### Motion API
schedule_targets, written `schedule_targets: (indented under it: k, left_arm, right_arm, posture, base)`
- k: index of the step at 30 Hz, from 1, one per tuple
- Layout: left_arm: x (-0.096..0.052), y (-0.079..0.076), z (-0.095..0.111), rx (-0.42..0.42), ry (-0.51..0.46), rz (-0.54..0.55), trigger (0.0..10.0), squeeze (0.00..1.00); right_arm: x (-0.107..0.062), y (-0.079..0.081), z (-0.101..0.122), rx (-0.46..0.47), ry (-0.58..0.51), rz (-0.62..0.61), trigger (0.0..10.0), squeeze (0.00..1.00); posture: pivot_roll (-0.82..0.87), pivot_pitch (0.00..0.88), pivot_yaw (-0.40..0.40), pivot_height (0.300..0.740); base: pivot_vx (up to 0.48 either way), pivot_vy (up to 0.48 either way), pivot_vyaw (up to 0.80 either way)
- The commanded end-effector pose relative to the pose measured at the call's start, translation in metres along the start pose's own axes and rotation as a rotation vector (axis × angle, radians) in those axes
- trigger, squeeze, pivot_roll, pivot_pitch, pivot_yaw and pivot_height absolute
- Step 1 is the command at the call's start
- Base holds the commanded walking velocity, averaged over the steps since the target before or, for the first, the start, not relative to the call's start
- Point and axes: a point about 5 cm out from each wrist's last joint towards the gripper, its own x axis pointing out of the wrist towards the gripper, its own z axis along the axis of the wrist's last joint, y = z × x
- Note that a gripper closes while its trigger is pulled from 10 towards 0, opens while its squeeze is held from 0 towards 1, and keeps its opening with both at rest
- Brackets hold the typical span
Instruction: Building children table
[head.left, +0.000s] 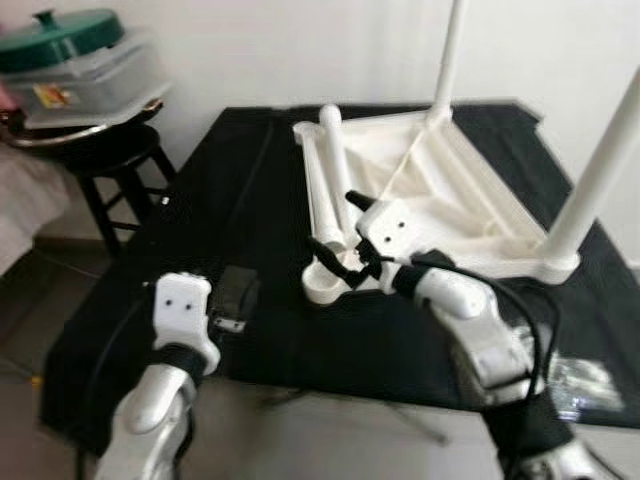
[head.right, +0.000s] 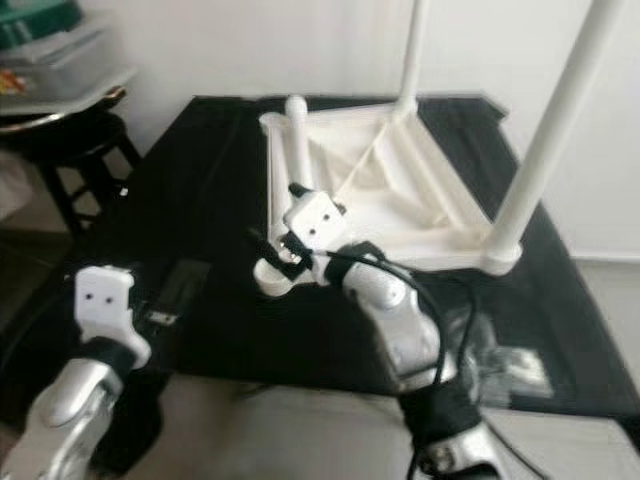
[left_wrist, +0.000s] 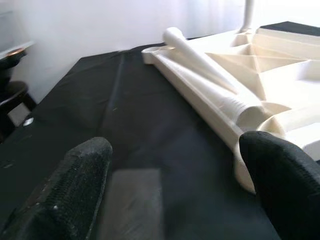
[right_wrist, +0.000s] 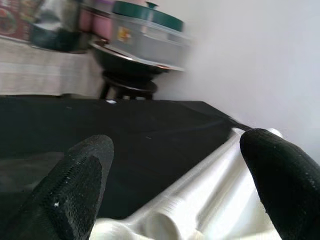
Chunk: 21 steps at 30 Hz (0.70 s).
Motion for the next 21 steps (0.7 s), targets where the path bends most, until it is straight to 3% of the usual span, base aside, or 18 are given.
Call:
schedule_targets:
  k: [1, 7, 13, 15, 21]
  left_arm:
    - [-0.002, 0.001, -0.005, 0.001, 0.027, 0.000, 10.0, 0.00]
    - [-0.003, 0.003, -0.007, -0.002, 0.044, 0.023, 10.0, 0.00]
    - [-0.003, 0.010, -0.011, -0.016, 0.071, 0.089, 10.0, 0.00]
    - [-0.004, 0.012, -0.016, -0.008, 0.115, 0.097, 10.0, 0.00]
    - [-0.004, 0.011, -0.017, 0.004, 0.118, 0.091, 10.0, 0.00]
  right_arm:
    - [-0.002, -0.002, -0.001, -0.003, 0.007, -0.005, 10.0, 0.00]
    - [-0.003, -0.002, -0.002, -0.022, 0.020, 0.018, 10.0, 0.00]
    - [-0.004, 0.002, -0.002, -0.046, 0.020, 0.077, 10.0, 0.00]
    - [-0.007, 0.001, -0.004, -0.088, 0.045, 0.115, 10.0, 0.00]
    - [-0.011, -0.009, -0.010, -0.147, 0.106, 0.114, 10.0, 0.00]
  posture:
    - [-0.05, 0.091, 0.051, 0.740]
    - [-0.06, 0.095, 0.053, 0.740]
    - [-0.06, 0.097, 0.055, 0.740]
    - [-0.05, 0.101, 0.057, 0.740]
    - [-0.05, 0.101, 0.057, 0.740]
  base:
    - [0.334, 0.000, 0.00]
    - [0.281, 0.000, 0.00]
    - [0.000, 0.000, 0.00]
    - [0.000, 0.420, 0.00]
    - [0.000, 0.480, 0.00]
